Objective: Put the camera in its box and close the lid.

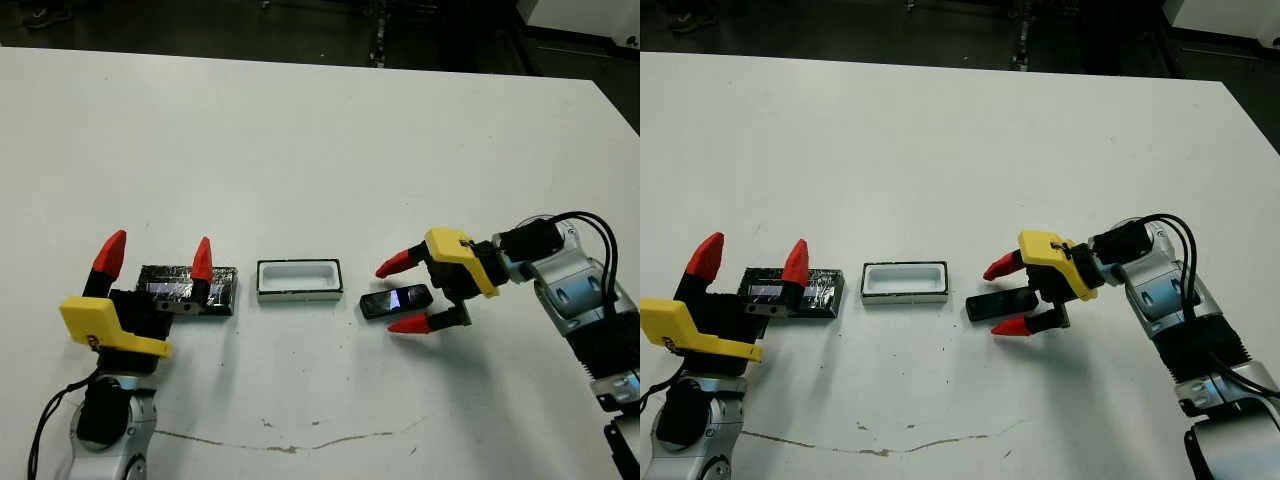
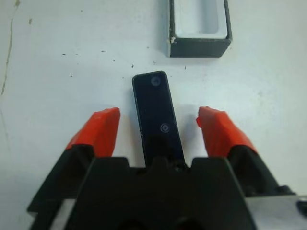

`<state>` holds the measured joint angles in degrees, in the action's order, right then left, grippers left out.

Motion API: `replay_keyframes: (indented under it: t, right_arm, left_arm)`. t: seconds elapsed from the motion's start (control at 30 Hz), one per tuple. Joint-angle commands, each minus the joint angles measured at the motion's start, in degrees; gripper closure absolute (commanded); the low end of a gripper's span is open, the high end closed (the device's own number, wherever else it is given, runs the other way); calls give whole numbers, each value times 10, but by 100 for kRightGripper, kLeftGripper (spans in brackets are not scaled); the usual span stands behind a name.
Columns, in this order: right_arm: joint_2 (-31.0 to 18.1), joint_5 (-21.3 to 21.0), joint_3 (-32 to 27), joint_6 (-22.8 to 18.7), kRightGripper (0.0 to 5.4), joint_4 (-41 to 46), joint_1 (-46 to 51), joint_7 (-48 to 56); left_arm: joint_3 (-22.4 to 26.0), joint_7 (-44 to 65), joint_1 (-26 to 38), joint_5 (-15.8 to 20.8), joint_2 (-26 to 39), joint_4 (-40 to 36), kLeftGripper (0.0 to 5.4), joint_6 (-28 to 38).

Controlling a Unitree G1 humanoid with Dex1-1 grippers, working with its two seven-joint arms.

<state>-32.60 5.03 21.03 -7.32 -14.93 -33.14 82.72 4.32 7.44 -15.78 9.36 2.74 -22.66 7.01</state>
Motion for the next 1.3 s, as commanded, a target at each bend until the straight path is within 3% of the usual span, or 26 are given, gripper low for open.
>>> replay_keyframes:
  t: [0.03,0.47,0.7,0.93,1.17,1.3]
  right_arm:
    - [2,4,-6,-7,172,-3,12,-13]
    - [4,8,-9,-3,373,0,15,-23]
    - [-5,-6,-6,-5,373,13,9,-26]
    - [9,13,-38,-14,373,7,11,-56]
    - [47,72,-96,-126,373,-22,-21,-114]
    - [71,92,-109,-130,373,-42,-48,-115]
  left_arm:
    - [0,2,-9,2,6,-6,0,-12]
    - [1,3,-7,12,2,-3,0,-8]
    - [0,3,-7,14,2,-2,0,-8]
    - [-1,-3,-8,1,4,-5,0,-9]
    - [-1,-1,-8,3,2,-4,0,-7]
    - [0,0,-8,11,0,-5,0,-10]
